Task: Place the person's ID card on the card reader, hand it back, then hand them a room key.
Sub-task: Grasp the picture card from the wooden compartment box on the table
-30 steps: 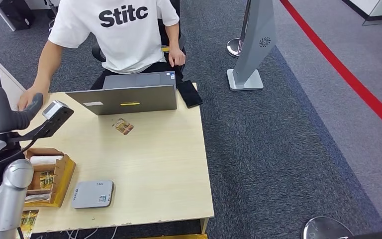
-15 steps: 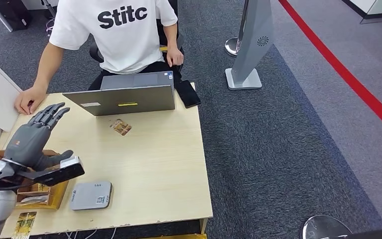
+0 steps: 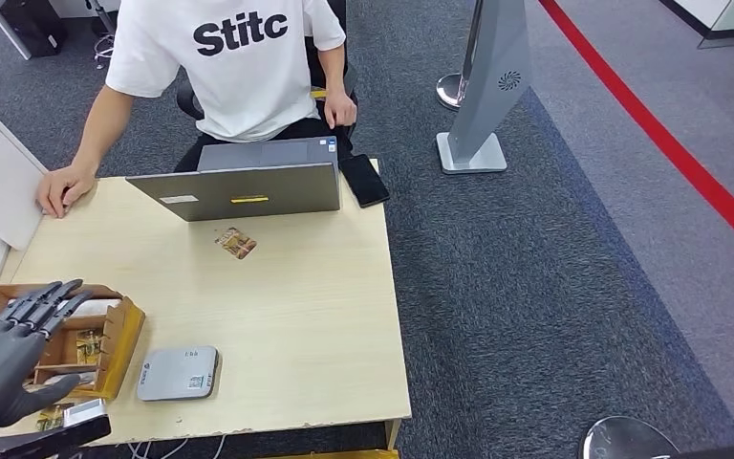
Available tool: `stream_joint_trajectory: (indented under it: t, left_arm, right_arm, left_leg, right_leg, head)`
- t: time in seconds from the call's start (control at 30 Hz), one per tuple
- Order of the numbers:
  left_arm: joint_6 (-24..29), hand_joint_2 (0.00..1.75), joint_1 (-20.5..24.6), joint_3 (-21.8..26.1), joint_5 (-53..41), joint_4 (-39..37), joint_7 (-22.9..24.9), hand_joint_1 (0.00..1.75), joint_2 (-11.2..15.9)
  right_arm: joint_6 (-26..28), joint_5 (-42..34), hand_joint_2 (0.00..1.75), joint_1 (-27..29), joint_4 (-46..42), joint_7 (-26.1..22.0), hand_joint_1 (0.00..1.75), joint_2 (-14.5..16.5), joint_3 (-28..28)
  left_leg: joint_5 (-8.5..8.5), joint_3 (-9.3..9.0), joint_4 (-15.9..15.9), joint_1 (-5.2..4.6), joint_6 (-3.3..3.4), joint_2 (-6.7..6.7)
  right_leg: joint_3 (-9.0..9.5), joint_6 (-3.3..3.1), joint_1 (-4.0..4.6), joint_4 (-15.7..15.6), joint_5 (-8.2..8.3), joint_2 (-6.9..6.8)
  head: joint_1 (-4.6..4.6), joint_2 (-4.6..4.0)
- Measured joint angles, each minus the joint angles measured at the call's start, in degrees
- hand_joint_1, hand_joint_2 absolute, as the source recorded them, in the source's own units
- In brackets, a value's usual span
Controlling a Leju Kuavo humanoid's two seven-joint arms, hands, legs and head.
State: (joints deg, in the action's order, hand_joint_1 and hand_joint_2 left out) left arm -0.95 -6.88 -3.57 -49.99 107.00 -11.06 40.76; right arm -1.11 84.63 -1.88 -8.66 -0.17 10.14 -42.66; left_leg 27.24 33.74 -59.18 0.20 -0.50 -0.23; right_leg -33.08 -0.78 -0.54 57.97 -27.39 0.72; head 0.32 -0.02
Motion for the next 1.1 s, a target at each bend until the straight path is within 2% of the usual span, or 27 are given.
stream_joint_trajectory:
  t: [0.63,0.9,1.1]
  left_arm:
    - [2.5,1.75,-7.8,3.3,-2.6,3.9,0.0,0.0,0.1]
    - [3.7,1.75,-13.3,4.0,-5.9,3.2,4.6,0.0,-1.3]
    - [5.0,1.75,-15.2,4.0,-6.3,2.3,5.5,0.0,-2.4]
  right_arm:
    - [0.0,-0.1,1.75,0.0,-0.2,0.0,0.0,0.0,0.0]
    - [0.0,-0.1,1.75,0.0,-0.3,-0.2,0.0,0.0,0.0]
    - [0.0,0.0,1.75,0.0,-0.3,-0.1,0.0,0.0,0.0]
  left_leg:
    - [0.0,-0.01,0.0,0.01,-0.01,0.0]
    - [0.02,0.0,0.0,0.01,0.0,-0.01]
    - [0.02,0.0,0.0,0.01,0.0,-0.02]
  right_leg:
    - [0.01,-0.02,0.01,0.0,0.01,-0.03]
    - [0.01,0.0,0.01,0.0,-0.04,-0.05]
    - [0.02,0.0,0.01,0.0,-0.03,-0.07]
  head:
    - [-0.01,0.01]
    - [0.0,0.0]
    - [0.0,0.01]
